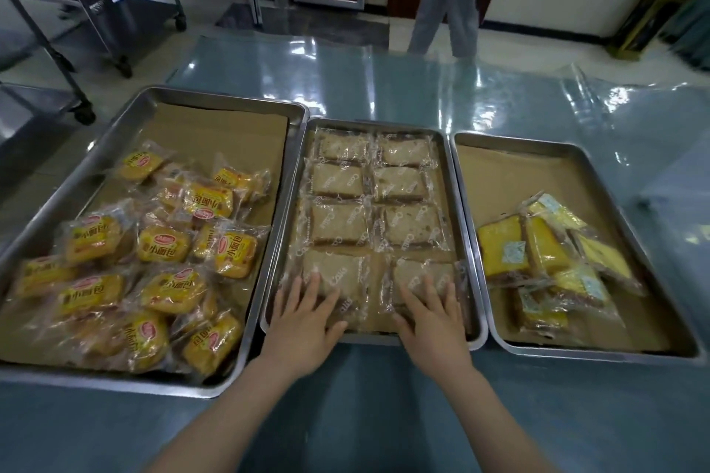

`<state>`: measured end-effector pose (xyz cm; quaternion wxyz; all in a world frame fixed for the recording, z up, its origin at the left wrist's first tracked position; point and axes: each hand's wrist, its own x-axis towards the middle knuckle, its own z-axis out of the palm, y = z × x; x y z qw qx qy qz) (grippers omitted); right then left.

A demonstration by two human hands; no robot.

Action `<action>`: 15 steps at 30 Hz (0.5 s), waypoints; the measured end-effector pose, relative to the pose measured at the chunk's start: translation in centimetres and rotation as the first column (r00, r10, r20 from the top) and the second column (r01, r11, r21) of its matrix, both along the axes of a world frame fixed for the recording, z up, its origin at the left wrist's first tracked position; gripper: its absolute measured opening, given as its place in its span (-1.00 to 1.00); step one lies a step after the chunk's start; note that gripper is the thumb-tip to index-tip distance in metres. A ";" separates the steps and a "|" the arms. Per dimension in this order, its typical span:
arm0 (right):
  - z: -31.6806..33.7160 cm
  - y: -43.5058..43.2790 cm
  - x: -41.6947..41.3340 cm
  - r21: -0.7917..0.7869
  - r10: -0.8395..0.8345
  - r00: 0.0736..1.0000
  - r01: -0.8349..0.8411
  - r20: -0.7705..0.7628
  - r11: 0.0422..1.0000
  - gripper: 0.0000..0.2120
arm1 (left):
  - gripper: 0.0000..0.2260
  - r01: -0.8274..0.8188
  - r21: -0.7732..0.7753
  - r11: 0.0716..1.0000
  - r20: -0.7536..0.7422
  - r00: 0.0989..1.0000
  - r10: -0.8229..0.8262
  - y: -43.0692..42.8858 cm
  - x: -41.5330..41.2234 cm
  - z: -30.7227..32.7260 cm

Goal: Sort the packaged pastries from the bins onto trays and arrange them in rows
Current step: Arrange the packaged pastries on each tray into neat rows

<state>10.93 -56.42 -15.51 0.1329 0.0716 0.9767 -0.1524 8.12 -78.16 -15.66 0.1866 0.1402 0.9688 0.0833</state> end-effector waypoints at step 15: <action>0.8 0.1 2.6 0.065 0.017 0.998 -0.013 -0.056 0.998 -0.58 | -0.45 0.116 0.092 0.989 0.018 0.993 -0.118 -1.2 2.6 0.5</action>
